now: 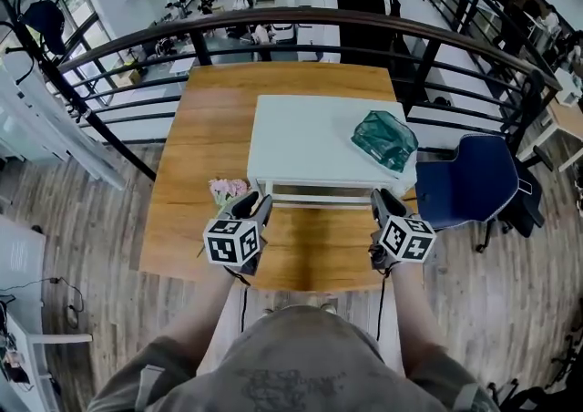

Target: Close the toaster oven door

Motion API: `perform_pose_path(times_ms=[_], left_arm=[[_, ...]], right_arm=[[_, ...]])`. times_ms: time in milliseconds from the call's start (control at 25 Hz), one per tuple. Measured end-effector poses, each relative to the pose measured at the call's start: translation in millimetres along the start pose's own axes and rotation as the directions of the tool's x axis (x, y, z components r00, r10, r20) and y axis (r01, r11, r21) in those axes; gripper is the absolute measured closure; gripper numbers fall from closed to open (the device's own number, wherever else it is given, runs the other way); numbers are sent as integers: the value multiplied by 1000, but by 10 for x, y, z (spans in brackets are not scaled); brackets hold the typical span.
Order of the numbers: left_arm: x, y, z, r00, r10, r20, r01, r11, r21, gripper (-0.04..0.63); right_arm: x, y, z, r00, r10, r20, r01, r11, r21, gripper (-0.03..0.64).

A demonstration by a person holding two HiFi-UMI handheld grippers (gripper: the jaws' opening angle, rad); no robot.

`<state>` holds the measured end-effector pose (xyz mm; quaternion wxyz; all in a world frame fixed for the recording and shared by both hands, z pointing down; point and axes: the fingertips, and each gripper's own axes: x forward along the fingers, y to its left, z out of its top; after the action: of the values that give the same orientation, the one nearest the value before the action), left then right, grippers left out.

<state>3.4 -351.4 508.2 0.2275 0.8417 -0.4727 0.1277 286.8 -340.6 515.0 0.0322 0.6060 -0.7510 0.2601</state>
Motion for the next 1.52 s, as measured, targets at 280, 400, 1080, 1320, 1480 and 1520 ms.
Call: perform_pose_path(times_ms=[280, 400, 1080, 1320, 1480, 1520], left_arm=[[-9, 24, 18, 999, 34, -12, -34, 999, 12, 453], [-120, 39, 84, 997, 82, 7, -82, 993, 90, 468], [-1451, -919, 1780, 930, -121, 348, -58, 885, 463, 521], [-1835, -1133, 1907, 901, -177, 396, -49, 866, 498, 528], [-1922, -1140, 1751, 909, -165, 384, -46, 873, 485, 534], [-1927, -1142, 1700, 912, -166, 375, -36, 878, 477, 535]], right_arm=[[1, 22, 27, 1000, -24, 11, 25, 999, -48, 514], [-133, 105, 65, 1000, -6, 10, 7, 996, -93, 515], [-1498, 1710, 1742, 883, 355, 308, -226, 895, -385, 569], [-1861, 2020, 1801, 856, 405, 320, -250, 868, -429, 575], [-1993, 2081, 1651, 867, 414, 276, -262, 852, -454, 575], [-2011, 2085, 1605, 871, 414, 264, -265, 849, -457, 575]])
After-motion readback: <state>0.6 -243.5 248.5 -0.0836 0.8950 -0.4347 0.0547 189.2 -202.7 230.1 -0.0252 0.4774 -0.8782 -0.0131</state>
